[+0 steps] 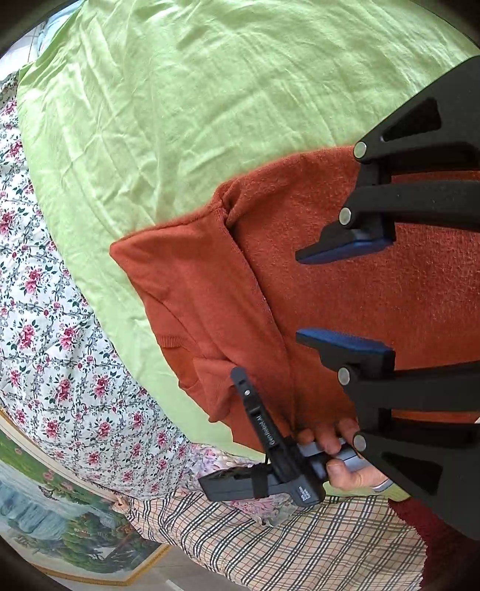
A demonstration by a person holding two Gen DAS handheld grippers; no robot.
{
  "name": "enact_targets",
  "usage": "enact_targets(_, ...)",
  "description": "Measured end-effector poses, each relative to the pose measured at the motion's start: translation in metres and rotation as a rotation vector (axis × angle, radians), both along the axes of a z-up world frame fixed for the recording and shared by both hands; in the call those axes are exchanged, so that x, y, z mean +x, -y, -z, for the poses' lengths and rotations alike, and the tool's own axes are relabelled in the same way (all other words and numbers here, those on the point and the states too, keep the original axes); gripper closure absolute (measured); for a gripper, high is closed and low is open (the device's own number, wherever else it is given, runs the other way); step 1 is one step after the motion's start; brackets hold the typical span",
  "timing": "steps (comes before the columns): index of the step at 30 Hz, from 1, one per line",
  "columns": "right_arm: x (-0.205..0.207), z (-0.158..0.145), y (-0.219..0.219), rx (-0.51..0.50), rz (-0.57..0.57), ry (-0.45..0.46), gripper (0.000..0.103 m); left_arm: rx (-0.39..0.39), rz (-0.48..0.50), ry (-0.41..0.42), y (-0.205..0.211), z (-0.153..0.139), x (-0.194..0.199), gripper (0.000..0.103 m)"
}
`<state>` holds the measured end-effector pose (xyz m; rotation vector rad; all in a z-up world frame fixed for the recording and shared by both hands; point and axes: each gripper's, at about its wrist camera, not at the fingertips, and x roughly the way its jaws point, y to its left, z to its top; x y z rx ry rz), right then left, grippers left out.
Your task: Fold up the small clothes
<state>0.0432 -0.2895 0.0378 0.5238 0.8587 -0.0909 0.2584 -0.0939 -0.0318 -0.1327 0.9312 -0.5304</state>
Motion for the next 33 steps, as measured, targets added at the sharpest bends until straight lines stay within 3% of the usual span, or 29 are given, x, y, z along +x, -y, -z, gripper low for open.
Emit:
enact_targets(4,0.010,-0.004,-0.012,-0.017,-0.032,0.006,0.065,0.023,-0.005,0.018,-0.022,-0.009,-0.025,0.068)
enact_targets(6,0.020,-0.006,-0.024,-0.036,-0.069,0.013,0.060,0.039,-0.023,0.031,-0.040,-0.013,-0.044,0.063)
enact_targets(10,0.049,-0.010,-0.053,-0.100,-0.166,0.026,0.052,0.069,-0.137,0.038,-0.095,-0.016,-0.073,0.063)
enact_targets(14,0.088,-0.013,-0.092,-0.189,-0.283,0.050,0.052,0.142,-0.372,0.045,-0.167,-0.017,-0.086,0.063)
enact_targets(17,0.127,-0.012,-0.119,-0.278,-0.386,0.065,0.052,0.182,-0.490,0.042,-0.207,-0.014,-0.085,0.063)
enact_targets(20,0.168,0.000,-0.142,-0.359,-0.471,0.057,0.051,0.242,-0.528,0.007,-0.224,-0.004,-0.073,0.065)
enact_targets(24,0.214,0.027,-0.154,-0.435,-0.484,-0.007,0.052,0.206,-0.550,-0.046,-0.238,0.008,-0.050,0.065)
enact_targets(25,0.222,0.032,-0.153,-0.434,-0.474,-0.020,0.053,0.196,-0.551,-0.050,-0.240,0.008,-0.045,0.065)
enact_targets(26,0.227,0.035,-0.150,-0.417,-0.463,-0.034,0.071,0.191,-0.548,-0.049,-0.237,0.007,-0.039,0.065)
enact_targets(27,0.230,0.036,-0.144,-0.382,-0.448,-0.046,0.098,0.190,-0.546,-0.042,-0.233,0.005,-0.036,0.067)
enact_targets(33,0.171,-0.014,-0.074,-0.197,-0.148,0.157,0.097,0.172,-0.578,-0.036,-0.234,0.007,-0.037,0.080)
